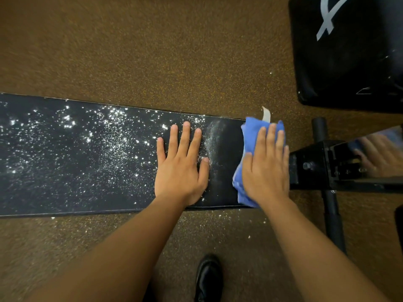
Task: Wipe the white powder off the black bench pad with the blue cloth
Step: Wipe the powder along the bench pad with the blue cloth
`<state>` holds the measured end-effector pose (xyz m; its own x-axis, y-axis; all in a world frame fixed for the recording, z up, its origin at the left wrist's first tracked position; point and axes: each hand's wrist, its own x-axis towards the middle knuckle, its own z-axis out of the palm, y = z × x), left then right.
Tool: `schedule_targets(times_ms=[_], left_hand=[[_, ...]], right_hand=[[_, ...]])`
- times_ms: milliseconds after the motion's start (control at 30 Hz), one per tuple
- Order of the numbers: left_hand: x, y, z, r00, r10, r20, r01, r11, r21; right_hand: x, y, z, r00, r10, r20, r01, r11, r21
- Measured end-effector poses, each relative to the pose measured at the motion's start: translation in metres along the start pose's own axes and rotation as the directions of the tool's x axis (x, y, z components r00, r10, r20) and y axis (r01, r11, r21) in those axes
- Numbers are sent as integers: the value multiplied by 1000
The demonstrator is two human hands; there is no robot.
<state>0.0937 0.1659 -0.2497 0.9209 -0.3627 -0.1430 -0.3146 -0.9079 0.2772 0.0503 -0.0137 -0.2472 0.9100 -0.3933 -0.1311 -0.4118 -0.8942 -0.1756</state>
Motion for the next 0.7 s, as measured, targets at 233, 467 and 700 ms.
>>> schedule_targets(times_ms=[233,467,700], left_hand=[[1,0,1,1000,0,1,0,1000,1],[0,0,0,1000,-4,-2,4,1000,-1],[0,-1,2,1000,-10,7,10,1000,-8]], right_hand=[[-27,-34,8,974,-223,35,225,974,-37],[-22,7,3,1000,15,-26,-15,1000,-2],[1,-44,8,987,-160,18,161,986,-50]])
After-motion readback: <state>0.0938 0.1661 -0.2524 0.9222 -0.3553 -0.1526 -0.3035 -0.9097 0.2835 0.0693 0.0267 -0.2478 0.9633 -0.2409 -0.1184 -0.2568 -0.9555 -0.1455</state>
